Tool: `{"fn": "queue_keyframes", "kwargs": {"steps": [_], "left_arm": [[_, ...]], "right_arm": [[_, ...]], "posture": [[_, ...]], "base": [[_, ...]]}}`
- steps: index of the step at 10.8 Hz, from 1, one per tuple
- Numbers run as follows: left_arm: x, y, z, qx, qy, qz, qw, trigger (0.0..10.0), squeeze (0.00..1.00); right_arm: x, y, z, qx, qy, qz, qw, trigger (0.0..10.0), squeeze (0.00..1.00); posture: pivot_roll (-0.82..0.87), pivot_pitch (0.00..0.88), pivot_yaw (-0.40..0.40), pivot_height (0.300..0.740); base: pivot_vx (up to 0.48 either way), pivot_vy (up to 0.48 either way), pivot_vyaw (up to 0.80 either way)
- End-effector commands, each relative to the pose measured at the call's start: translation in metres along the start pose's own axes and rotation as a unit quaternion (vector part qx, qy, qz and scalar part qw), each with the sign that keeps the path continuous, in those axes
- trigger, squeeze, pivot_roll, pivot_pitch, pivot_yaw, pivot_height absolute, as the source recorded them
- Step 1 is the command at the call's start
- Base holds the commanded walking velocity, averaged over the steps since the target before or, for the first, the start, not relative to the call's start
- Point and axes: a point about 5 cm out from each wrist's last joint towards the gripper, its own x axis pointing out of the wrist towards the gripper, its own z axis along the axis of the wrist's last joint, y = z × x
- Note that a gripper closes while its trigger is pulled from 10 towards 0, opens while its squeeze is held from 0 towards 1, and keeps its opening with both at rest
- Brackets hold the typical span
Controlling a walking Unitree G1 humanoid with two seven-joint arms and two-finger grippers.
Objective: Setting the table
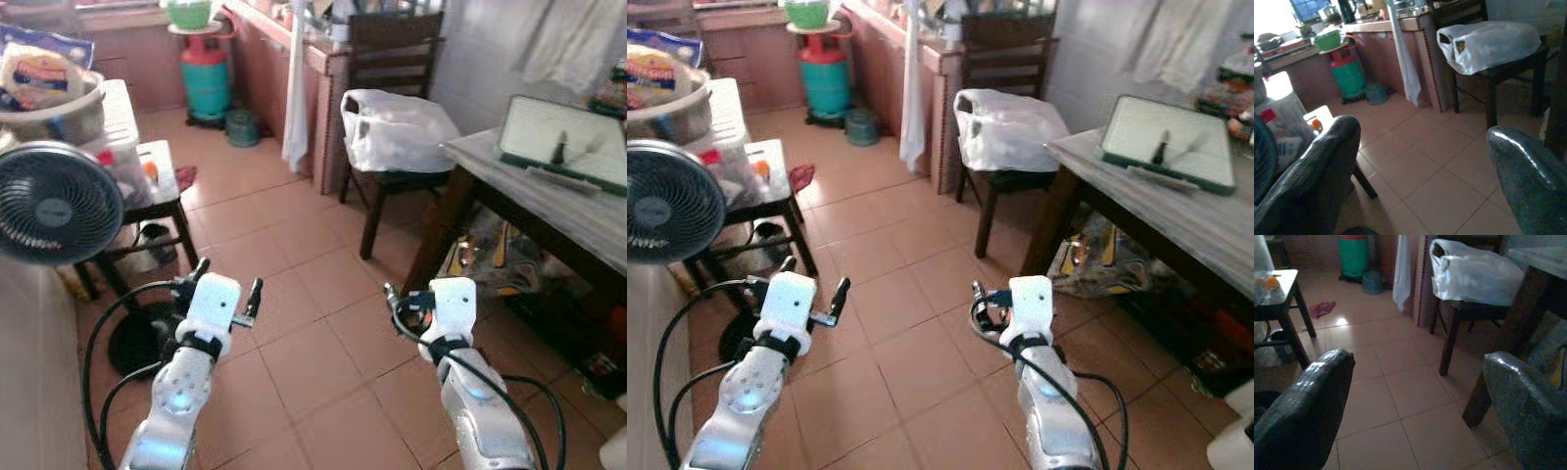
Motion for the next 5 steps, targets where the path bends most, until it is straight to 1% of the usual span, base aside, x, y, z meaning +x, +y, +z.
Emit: {"fn": "queue_keyframes", "kwargs": {"steps": [1,3,5], "left_arm": [[-0.0018,0.0003,-0.0009,-0.001,0.0,-0.005,1.0,10.0,0.0],[-0.0018,-0.0012,0.0016,-0.005,-0.005,-0.008,1.0,10.0,0.0],[-0.0032,-0.0018,-0.0006,-0.011,0.0,-0.009,1.0,10.0,0.0]], "right_arm": [[0.0037,0.0041,0.0062,-0.003,-0.013,0.009,1.0,10.0,0.0],[0.0053,0.0026,0.0079,-0.005,-0.014,0.011,1.0,10.0,0.0],[0.0052,0.0011,0.0074,-0.007,-0.013,0.009,1.0,10.0,0.0]], "posture": [[0.14,0.0,-0.013,0.74],[0.15,0.0,-0.018,0.74],[0.14,0.0,-0.014,0.74]], "base": [[0.0,0.0,0.0],[0.0,0.0,0.0],[0.0,-0.244,0.0]]}}
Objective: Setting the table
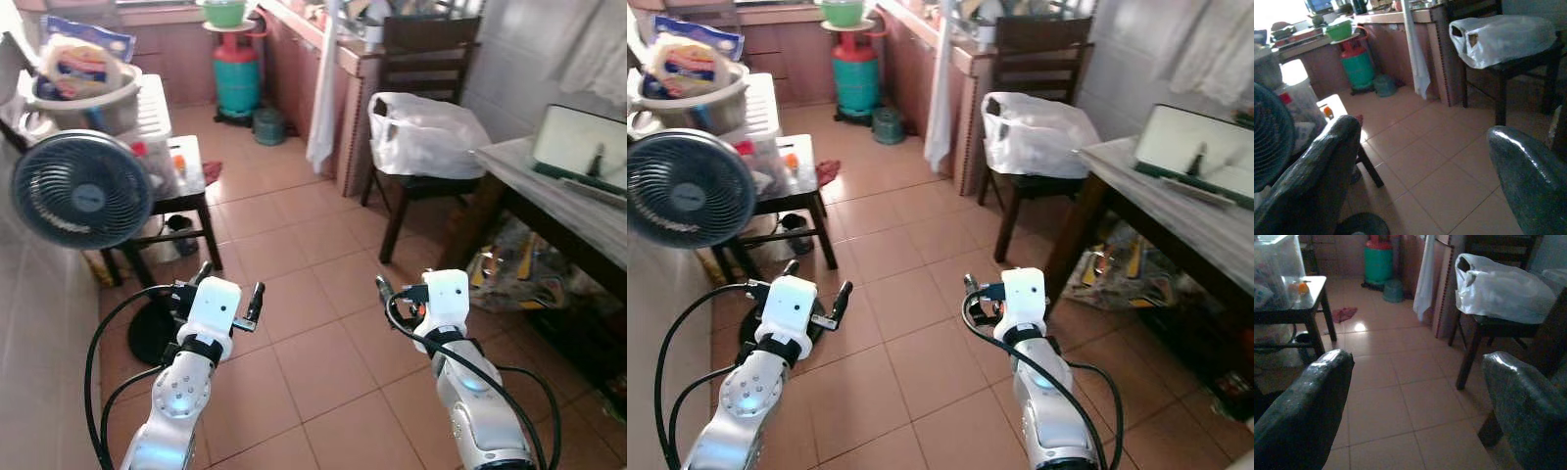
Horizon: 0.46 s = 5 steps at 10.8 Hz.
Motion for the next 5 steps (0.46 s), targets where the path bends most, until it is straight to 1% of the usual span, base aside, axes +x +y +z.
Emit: {"fn": "queue_keyframes", "kwargs": {"steps": [1,2,3,5], "left_arm": [[0.0001,-0.0016,0.0032,-0.004,-0.007,-0.004,1.0,10.0,0.0],[0.0013,-0.0022,0.0025,-0.003,-0.004,-0.008,1.0,10.0,0.0],[0.0014,-0.0021,0.0026,-0.005,-0.004,-0.009,1.0,10.0,0.0],[0.0018,-0.0022,0.0025,-0.006,-0.004,-0.011,1.0,10.0,0.0]], "right_arm": [[-0.0016,-0.0052,-0.0012,0.0,0.001,-0.008,1.0,10.0,0.0],[-0.0025,-0.0044,-0.0019,0.0,0.002,-0.008,1.0,10.0,0.0],[-0.0026,-0.0043,-0.0019,0.001,0.002,-0.009,1.0,10.0,0.0],[-0.0025,-0.0057,-0.0017,0.002,0.002,-0.013,1.0,10.0,0.0]], "posture": [[0.14,0.0,-0.015,0.74],[0.14,0.0,-0.011,0.74],[0.13,0.0,-0.008,0.74],[0.13,0.0,-0.002,0.74]], "base": [[0.0,0.0,0.0],[0.0,0.0,0.0],[0.0,-0.307,0.0],[0.0,-0.403,0.0]]}}
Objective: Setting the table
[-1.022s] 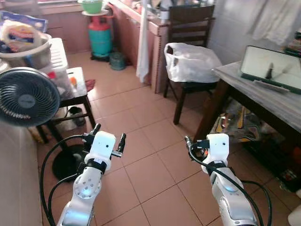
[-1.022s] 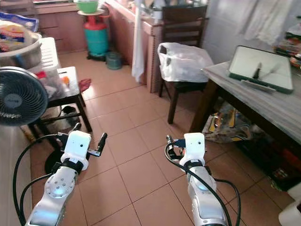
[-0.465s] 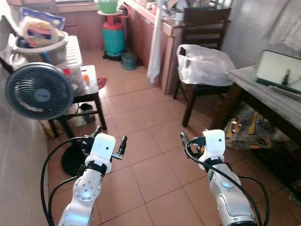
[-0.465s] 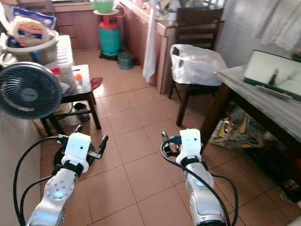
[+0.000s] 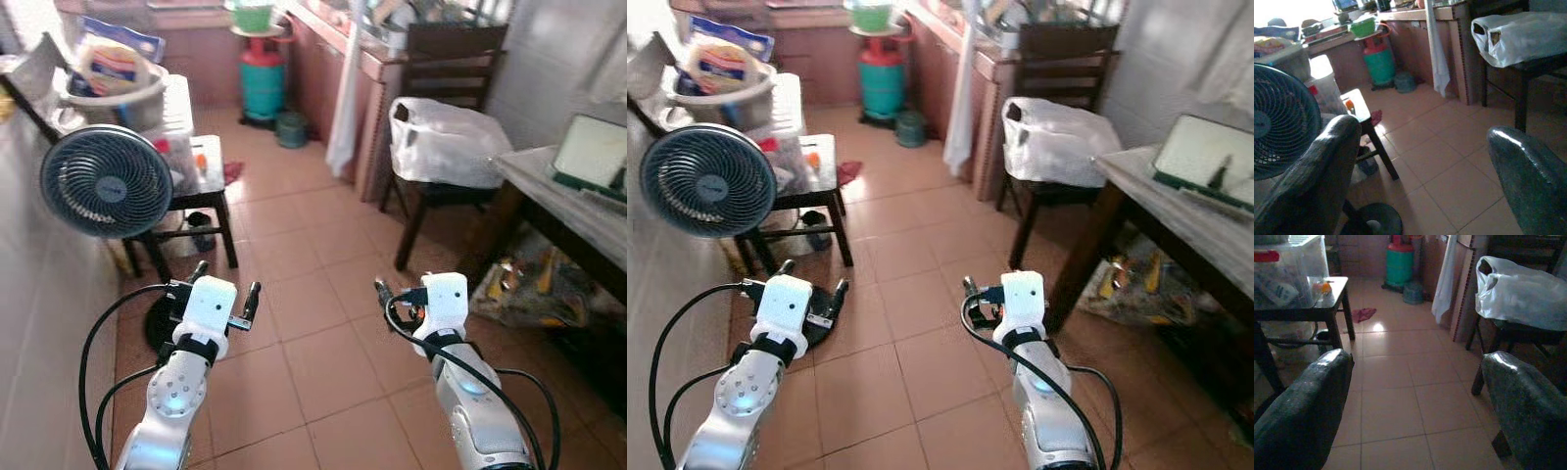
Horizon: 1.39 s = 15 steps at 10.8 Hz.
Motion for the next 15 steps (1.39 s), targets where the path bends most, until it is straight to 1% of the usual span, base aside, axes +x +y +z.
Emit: {"fn": "queue_keyframes", "kwargs": {"steps": [1,4,5,7,9,11,12,13,14,15], "left_arm": [[0.002,-0.004,0.002,-0.004,-0.003,-0.013,1.0,10.0,0.0],[0.001,-0.003,0.002,-0.003,-0.003,-0.012,1.0,10.0,0.0],[0.0,0.0,0.002,-0.012,-0.01,0.002,1.0,10.0,0.0],[0.0,0.01,0.005,-0.022,-0.022,0.032,0.999,10.0,0.0],[-0.001,0.015,0.008,-0.025,-0.034,0.037,0.998,10.0,0.0],[0.0,0.015,0.008,-0.023,-0.032,0.038,0.999,10.0,0.0],[-0.001,0.015,0.006,-0.036,-0.03,0.037,0.998,10.0,0.0],[-0.002,0.013,0.008,-0.02,-0.028,0.029,0.999,10.0,0.0],[-0.003,0.014,0.002,-0.034,-0.006,0.032,0.999,10.0,0.0],[-0.004,0.016,0.0,-0.036,-0.004,0.029,0.999,10.0,0.0]], "right_arm": [[-0.001,-0.007,0.0,0.0,-0.002,-0.014,1.0,10.0,0.0],[-0.004,-0.009,0.001,0.009,-0.005,-0.02,1.0,10.0,0.0],[-0.005,-0.009,0.001,0.008,-0.005,-0.02,1.0,10.0,0.0],[-0.006,-0.008,0.003,0.003,-0.012,-0.023,1.0,10.0,0.0],[-0.005,-0.01,0.008,0.002,-0.028,-0.028,0.999,10.0,0.0],[-0.005,-0.011,0.007,0.001,-0.023,-0.032,0.999,10.0,0.0],[-0.006,-0.009,0.006,0.005,-0.021,-0.033,0.999,10.0,0.0],[-0.006,-0.009,0.005,0.007,-0.02,-0.034,0.999,10.0,0.0],[-0.007,-0.01,0.002,0.012,-0.011,-0.036,0.999,10.0,0.0],[-0.008,-0.01,0.0,0.014,-0.002,-0.039,0.999,10.0,0.0]], "posture": [[0.13,0.0,-0.001,0.74],[0.13,0.0,-0.003,0.74],[0.13,0.0,-0.003,0.74],[0.13,0.0,-0.006,0.74],[0.13,0.0,-0.008,0.74],[0.13,0.0,-0.005,0.74],[0.14,0.0,-0.001,0.74],[0.14,0.0,0.001,0.74],[0.14,0.0,0.0,0.74],[0.13,0.0,0.002,0.74]], "base": [[0.0,-0.431,0.0],[0.0,-0.379,0.0],[0.0,0.0,0.0],[0.0,0.0,0.0],[0.0,0.0,0.0],[0.0,0.0,0.0],[0.0,0.0,0.0],[0.0,0.0,0.0],[0.0,0.0,0.0],[0.0,0.0,0.0]]}}
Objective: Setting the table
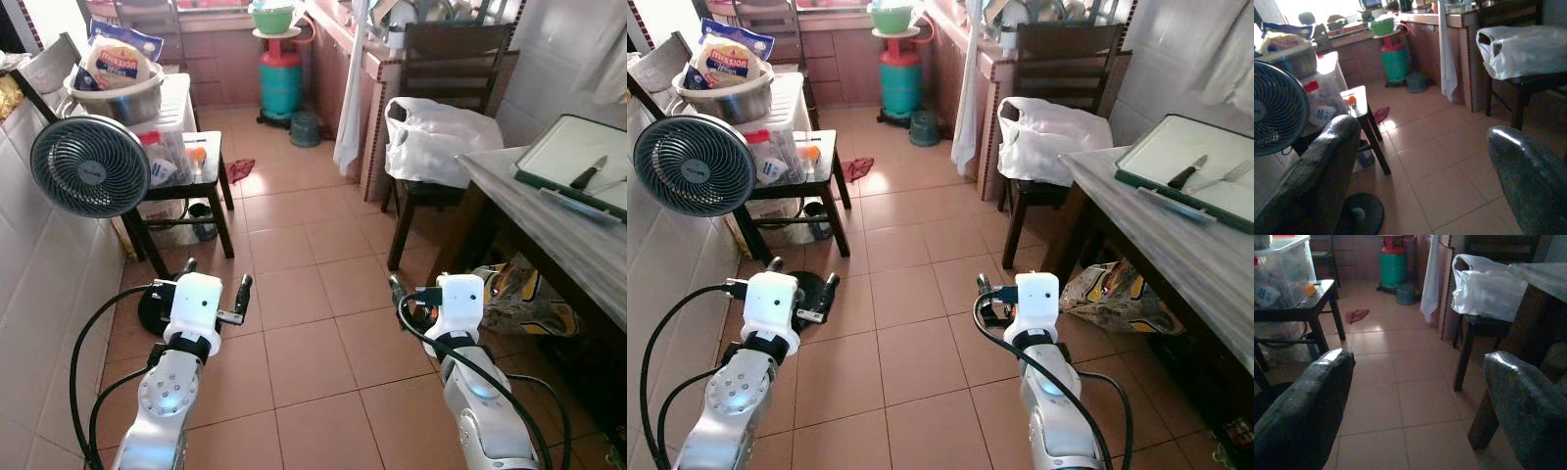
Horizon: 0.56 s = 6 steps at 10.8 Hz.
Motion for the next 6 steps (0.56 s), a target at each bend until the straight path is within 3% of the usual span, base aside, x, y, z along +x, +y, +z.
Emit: {"fn": "queue_keyframes", "kwargs": {"steps": [1,2,6], "left_arm": [[0.0002,0.0034,0.001,-0.001,0.0,0.0,1.0,10.0,0.0],[0.0008,0.004,0.0011,-0.002,0.001,0.001,1.0,10.0,0.0],[0.0001,0.0008,0.0008,-0.004,0.007,-0.004,1.0,10.0,0.0]], "right_arm": [[-0.0011,-0.0014,0.0002,0.003,0.002,-0.003,1.0,10.0,0.0],[-0.0014,-0.0014,0.0,0.003,0.002,-0.004,1.0,10.0,0.0],[-0.0021,0.0003,-0.0006,0.004,0.004,0.0,1.0,10.0,0.0]], "posture": [[0.13,0.0,0.003,0.74],[0.13,0.0,0.004,0.74],[0.13,0.0,0.005,0.74]], "base": [[0.0,0.0,-0.76],[0.0,0.0,-0.76],[0.0,0.293,-0.76]]}}
